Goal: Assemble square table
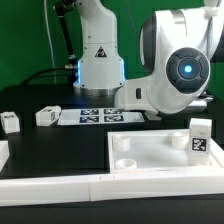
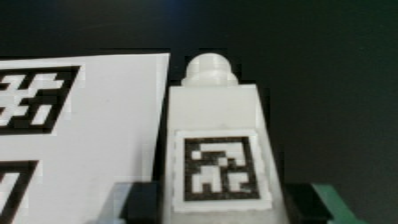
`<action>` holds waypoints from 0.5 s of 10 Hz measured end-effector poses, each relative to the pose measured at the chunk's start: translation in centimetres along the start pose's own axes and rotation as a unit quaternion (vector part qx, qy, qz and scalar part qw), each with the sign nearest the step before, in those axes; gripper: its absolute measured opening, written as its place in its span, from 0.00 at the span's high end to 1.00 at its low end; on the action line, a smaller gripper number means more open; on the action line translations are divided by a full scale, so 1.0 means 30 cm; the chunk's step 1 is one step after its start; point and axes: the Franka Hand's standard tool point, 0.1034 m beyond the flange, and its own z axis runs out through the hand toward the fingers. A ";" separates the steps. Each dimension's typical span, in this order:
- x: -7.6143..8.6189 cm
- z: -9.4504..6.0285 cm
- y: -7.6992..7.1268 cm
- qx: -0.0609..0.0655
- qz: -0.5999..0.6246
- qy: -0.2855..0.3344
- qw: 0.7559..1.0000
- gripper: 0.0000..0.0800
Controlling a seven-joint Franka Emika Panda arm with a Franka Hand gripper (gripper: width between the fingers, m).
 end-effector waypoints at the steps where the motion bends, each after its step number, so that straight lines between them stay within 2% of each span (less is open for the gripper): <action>1: -0.019 -0.095 0.021 -0.002 -0.001 0.012 1.000 0.64; 2: -0.045 -0.207 0.042 0.006 0.000 0.044 0.999 0.64; 3: -0.081 -0.297 0.069 0.013 0.003 0.076 0.997 0.64; 4: -0.120 -0.351 0.092 0.017 0.002 0.088 0.996 0.64; 5: -0.134 -0.384 0.116 0.017 0.005 0.101 0.995 0.64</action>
Offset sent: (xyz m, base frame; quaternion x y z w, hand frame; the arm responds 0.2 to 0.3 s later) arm 0.0471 -0.0302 0.0879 0.0016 0.0707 0.0158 0.9974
